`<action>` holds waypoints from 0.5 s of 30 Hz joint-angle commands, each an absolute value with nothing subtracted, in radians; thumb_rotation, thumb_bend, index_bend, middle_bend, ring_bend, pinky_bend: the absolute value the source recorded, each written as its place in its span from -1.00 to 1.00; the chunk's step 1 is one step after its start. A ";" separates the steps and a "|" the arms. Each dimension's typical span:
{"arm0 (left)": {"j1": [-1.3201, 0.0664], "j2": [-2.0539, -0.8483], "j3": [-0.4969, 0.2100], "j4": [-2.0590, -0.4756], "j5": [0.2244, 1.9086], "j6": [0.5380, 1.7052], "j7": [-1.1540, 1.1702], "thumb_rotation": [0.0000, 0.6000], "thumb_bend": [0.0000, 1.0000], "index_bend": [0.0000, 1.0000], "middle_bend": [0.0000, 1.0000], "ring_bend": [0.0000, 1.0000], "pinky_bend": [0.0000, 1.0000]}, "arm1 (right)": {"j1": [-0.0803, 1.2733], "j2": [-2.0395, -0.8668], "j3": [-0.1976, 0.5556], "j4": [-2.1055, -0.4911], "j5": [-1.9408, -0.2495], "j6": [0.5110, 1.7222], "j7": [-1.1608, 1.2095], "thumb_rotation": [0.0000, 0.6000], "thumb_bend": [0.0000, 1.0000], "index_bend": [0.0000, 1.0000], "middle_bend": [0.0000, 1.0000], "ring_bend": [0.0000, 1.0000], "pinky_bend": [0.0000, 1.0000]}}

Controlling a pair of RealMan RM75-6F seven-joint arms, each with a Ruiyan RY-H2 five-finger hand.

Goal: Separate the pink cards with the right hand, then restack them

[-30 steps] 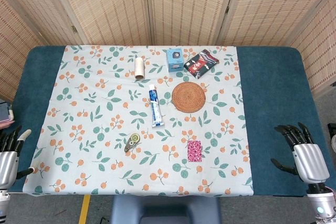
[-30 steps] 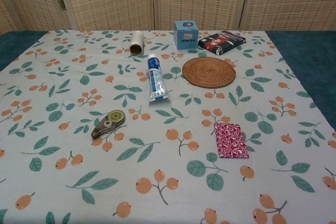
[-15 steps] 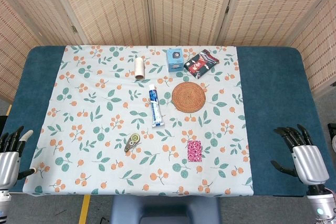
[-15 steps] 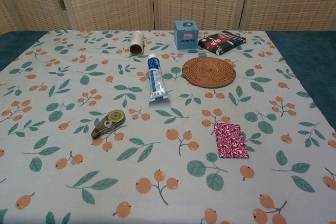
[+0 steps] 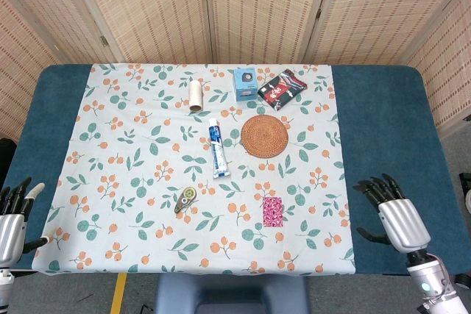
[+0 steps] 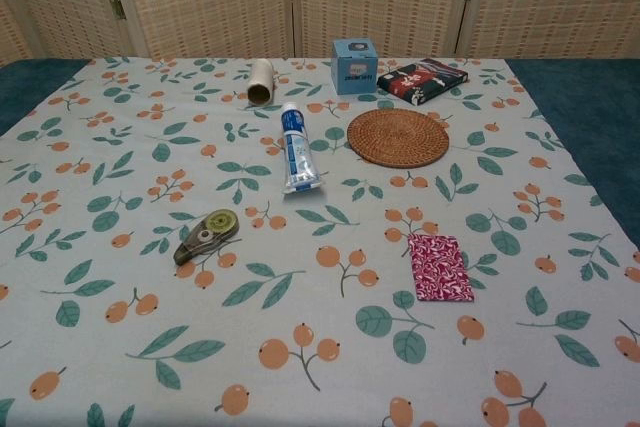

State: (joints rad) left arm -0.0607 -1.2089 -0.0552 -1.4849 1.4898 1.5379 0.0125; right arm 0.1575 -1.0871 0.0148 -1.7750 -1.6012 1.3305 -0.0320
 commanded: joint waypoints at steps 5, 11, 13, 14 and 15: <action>-0.051 -1.210 -0.052 -1.472 1.490 1.549 -0.007 1.00 -0.49 -0.67 -0.87 -0.78 -1.00 | 0.264 -1.141 0.029 -1.872 -1.519 1.145 -0.105 -0.03 -0.64 -0.53 -0.71 -0.94 -1.00; -0.042 -1.214 -0.050 -1.455 1.485 1.552 -0.028 1.00 -0.49 -0.67 -0.87 -0.77 -1.00 | 0.336 -1.204 0.048 -1.881 -1.456 1.045 -0.153 -0.62 -0.64 -0.42 -0.76 -1.00 -1.00; -0.040 -1.215 -0.048 -1.449 1.485 1.552 -0.033 1.00 -0.49 -0.67 -0.87 -0.77 -1.00 | 0.354 -1.226 0.053 -1.871 -1.441 1.024 -0.168 -0.70 -0.64 -0.39 -0.76 -1.00 -1.00; -0.039 -1.216 -0.048 -1.445 1.485 1.552 -0.036 1.00 -0.49 -0.67 -0.87 -0.77 -1.00 | 0.366 -1.241 0.055 -1.863 -1.431 1.010 -0.179 -0.71 -0.64 -0.39 -0.76 -1.00 -1.00; -0.038 -1.217 -0.048 -1.443 1.484 1.552 -0.038 1.00 -0.49 -0.67 -0.87 -0.77 -1.00 | 0.375 -1.252 0.056 -1.855 -1.424 1.000 -0.190 -0.72 -0.64 -0.39 -0.76 -1.00 -1.00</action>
